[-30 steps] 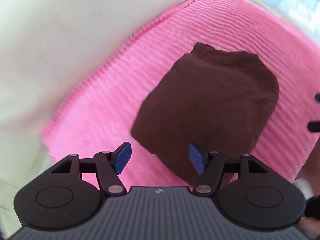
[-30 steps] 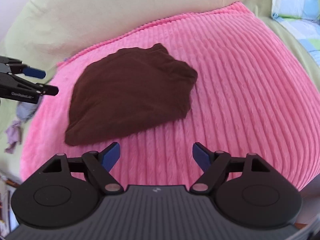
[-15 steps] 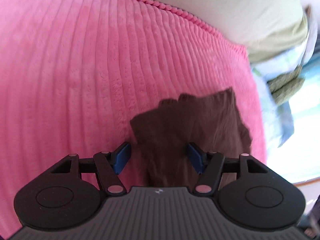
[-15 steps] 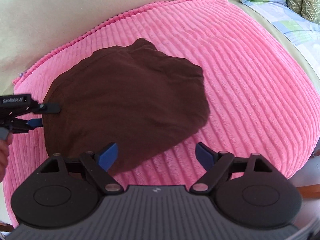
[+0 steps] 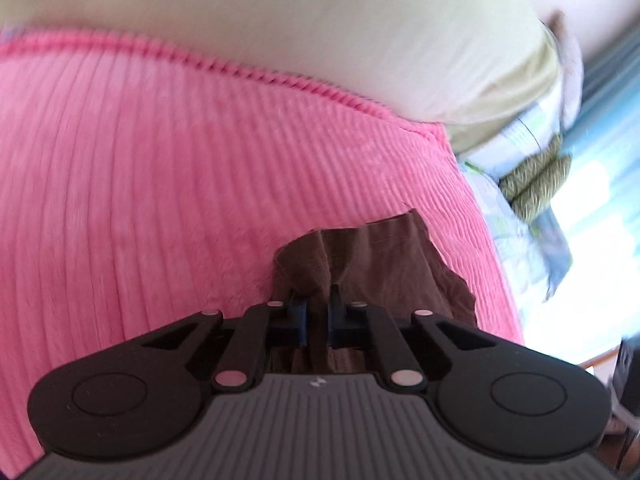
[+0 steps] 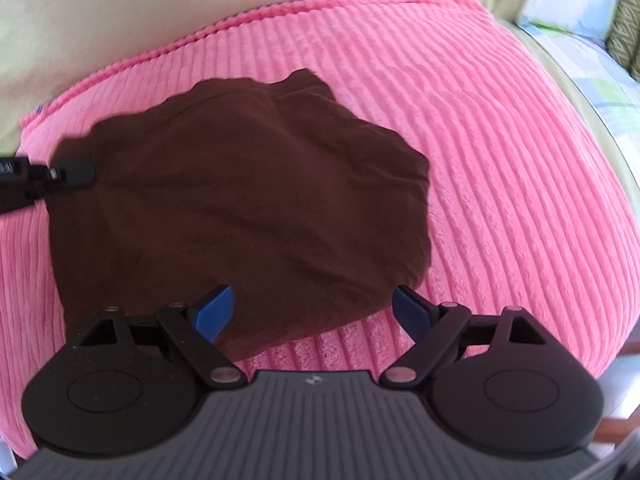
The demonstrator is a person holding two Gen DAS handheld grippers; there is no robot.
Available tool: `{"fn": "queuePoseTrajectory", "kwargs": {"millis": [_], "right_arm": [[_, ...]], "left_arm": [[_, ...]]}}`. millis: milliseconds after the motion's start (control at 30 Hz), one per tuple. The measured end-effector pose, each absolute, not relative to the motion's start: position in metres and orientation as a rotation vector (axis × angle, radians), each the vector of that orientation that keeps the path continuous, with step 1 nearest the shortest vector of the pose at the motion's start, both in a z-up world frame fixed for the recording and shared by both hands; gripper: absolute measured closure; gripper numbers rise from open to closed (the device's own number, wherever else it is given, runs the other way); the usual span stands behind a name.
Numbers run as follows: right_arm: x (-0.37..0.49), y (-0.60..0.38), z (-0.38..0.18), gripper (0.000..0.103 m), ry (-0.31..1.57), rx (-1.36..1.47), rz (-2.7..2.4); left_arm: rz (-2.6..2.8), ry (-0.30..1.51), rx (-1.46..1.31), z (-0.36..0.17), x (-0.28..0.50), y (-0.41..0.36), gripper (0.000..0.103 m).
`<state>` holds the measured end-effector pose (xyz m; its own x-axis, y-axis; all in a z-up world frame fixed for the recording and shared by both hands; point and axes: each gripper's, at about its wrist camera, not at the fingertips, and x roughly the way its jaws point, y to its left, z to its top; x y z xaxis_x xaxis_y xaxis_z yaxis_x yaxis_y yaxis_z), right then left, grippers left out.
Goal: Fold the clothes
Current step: 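Grasp the folded shorts edge with the left gripper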
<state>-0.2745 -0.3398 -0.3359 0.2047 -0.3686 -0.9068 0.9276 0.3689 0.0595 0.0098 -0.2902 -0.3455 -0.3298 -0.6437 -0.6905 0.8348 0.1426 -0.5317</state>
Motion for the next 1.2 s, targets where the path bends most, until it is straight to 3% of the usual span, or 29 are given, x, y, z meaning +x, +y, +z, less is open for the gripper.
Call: {"fn": "queuePoseTrajectory", "kwargs": {"millis": [167,333,500,600,667,733,800,933,1100,1200], "right_arm": [[-0.268,-0.346,-0.343,0.018,0.999,0.677,-0.995],[-0.263,-0.351,-0.351,0.015,1.036,0.675,-0.972],[-0.258,-0.353,-0.347,0.014,1.053,0.668,-0.98],[-0.256,-0.349,-0.348,0.013,1.052,0.668,-1.004],[-0.257,-0.347,-0.352,0.013,1.047,0.691,-1.021],[-0.258,-0.345,-0.353,0.013,1.034,0.714,-1.041],[-0.256,-0.341,-0.345,0.013,1.017,0.684,-1.067],[-0.245,-0.328,-0.328,0.013,0.974,0.577,-1.036],[-0.222,-0.323,-0.353,0.014,1.069,0.547,-0.921],[-0.221,-0.325,-0.335,0.015,1.016,0.56,-0.946]], "left_arm": [[-1.517,1.103,0.298,-0.343,0.007,-0.291,0.096],[-1.482,1.158,0.313,-0.356,0.018,-0.292,0.095],[-1.562,1.055,0.28,-0.323,0.014,-0.289,0.096],[-1.563,1.053,0.358,-0.329,0.011,-0.294,0.096],[-1.514,1.131,0.433,-0.355,0.016,-0.298,0.091],[-1.486,1.187,0.456,-0.367,0.021,-0.296,0.074],[-1.485,1.18,0.479,-0.363,0.028,-0.291,0.068],[-1.448,1.166,0.494,-0.345,0.05,-0.281,0.069],[-1.307,1.182,0.536,-0.345,0.073,-0.284,0.071],[-1.386,1.179,0.511,-0.316,0.065,-0.272,0.069]]}}
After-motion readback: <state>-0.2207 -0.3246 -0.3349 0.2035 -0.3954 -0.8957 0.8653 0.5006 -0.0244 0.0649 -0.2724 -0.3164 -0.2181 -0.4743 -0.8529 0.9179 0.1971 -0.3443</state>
